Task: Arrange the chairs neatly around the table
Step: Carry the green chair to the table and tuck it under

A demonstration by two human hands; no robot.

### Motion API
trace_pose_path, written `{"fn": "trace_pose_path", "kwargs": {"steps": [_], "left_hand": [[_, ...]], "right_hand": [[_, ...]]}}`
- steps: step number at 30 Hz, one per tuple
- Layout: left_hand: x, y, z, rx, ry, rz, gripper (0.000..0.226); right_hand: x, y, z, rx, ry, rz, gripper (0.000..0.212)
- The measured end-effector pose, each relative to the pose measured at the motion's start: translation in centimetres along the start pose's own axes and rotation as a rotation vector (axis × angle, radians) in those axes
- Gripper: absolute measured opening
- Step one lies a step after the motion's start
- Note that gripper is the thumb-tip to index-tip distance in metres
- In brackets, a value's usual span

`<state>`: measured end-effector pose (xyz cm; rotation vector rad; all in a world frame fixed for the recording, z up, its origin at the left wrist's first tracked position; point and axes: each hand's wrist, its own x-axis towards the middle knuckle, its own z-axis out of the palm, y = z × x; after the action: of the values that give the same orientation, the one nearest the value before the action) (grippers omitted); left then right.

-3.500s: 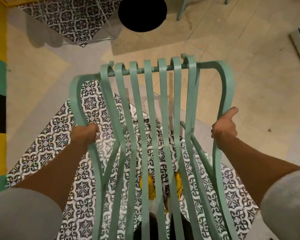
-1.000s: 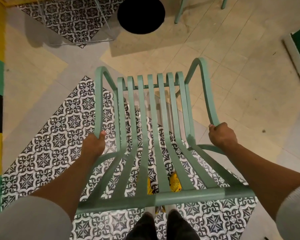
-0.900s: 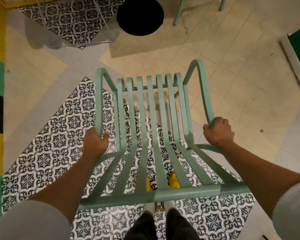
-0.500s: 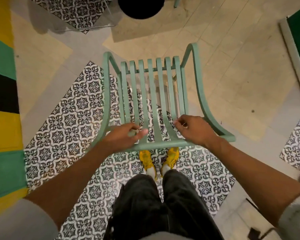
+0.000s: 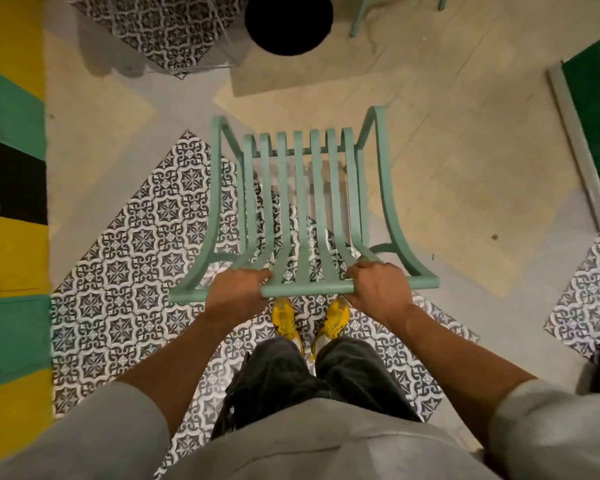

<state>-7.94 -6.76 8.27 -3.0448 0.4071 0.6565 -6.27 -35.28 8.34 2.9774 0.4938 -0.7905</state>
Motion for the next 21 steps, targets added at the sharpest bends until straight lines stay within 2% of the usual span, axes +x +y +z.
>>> {"fn": "trace_pose_path", "kwargs": {"steps": [12,21], "left_hand": [[3.3,1.9,-3.5,-0.120,-0.109,-0.169,0.041],[7.8,0.2,-4.6,-0.128,-0.165,-0.141,0.045]], "right_hand": [[2.6,2.6,-2.8,-0.006,-0.001,0.032,0.040],[6.3,4.0,-4.9,-0.015,0.001,0.027,0.045]]}}
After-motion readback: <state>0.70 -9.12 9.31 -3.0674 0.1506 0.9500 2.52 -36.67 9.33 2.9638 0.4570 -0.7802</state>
